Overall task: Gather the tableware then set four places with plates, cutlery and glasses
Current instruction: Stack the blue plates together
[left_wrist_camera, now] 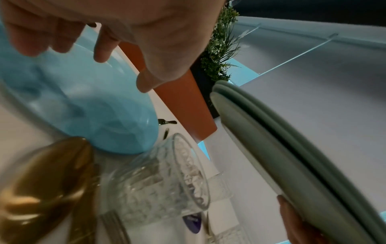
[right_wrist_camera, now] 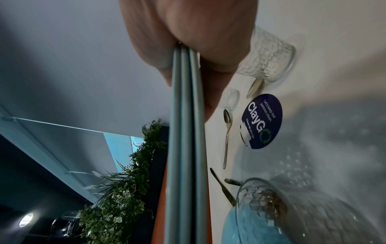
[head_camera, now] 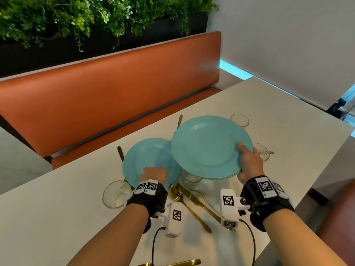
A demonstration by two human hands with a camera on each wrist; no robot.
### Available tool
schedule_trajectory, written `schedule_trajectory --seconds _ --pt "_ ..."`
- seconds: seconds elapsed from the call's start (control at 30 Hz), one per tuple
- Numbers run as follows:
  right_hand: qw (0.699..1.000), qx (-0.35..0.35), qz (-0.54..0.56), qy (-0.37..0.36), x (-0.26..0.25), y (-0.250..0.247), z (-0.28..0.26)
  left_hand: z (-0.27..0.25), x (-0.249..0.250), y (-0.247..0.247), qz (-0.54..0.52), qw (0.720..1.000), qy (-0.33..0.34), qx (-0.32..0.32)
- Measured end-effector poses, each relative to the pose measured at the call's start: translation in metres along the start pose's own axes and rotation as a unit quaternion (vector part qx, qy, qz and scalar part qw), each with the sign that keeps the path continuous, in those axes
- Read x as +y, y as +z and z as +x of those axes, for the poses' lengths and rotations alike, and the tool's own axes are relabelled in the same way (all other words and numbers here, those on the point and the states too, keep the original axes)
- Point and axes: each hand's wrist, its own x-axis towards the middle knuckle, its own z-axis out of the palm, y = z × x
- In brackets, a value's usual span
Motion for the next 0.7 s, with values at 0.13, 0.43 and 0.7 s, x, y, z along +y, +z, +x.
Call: schedule_trajectory --seconds 0.13,0.43,0.7 --pt "1.000 -0.006 0.003 -0.001 -0.004 -0.007 -0.001 0.008 -0.014 0.008 0.092 0.995 -0.010 -0.024" --pt "1.000 -0.005 0.016 0.002 -0.002 -0.017 -0.005 -0.005 -0.022 0.010 0.133 0.991 0.028 -0.005" --pt "1.000 -0.015 0.018 0.011 0.004 -0.023 -0.010 -0.020 -0.023 0.010 0.039 0.996 0.036 0.066"
